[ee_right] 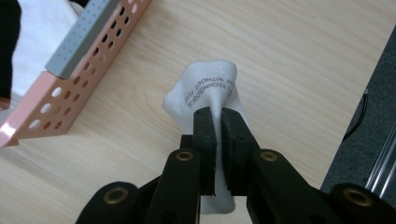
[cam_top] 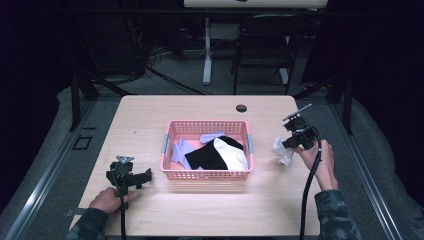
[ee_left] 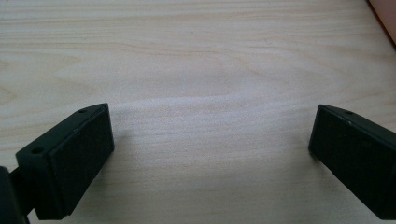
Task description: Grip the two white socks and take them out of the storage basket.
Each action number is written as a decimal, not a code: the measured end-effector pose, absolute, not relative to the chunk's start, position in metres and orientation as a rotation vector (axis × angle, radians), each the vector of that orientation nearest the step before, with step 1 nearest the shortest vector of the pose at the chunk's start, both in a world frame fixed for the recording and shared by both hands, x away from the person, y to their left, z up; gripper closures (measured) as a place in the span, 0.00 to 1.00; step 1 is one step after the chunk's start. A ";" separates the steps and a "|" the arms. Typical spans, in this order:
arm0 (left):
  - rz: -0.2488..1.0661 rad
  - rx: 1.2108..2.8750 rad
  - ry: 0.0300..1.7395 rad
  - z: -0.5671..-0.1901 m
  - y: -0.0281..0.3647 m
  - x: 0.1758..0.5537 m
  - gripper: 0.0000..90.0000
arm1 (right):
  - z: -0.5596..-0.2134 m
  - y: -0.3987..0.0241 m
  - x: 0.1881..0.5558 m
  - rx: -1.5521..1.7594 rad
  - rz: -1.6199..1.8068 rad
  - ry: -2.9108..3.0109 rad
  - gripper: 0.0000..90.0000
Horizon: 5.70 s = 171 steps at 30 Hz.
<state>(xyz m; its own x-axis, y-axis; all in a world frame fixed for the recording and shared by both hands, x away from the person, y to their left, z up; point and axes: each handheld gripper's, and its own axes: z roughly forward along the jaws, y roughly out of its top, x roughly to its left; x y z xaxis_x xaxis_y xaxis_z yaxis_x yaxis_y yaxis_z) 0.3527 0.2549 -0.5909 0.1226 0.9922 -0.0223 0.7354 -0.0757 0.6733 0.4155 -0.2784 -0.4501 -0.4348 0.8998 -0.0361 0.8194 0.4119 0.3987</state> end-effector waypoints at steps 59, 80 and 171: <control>0.621 1.868 1.666 -0.591 0.255 0.353 0.00 | -0.449 -0.119 0.448 1.143 0.564 2.653 0.23; 0.620 1.869 1.666 -0.591 0.255 0.353 0.00 | -0.511 -0.102 0.478 1.258 0.333 2.790 0.27; 0.620 1.869 1.666 -0.591 0.255 0.353 0.00 | -0.350 -0.145 0.414 1.120 0.769 2.502 0.95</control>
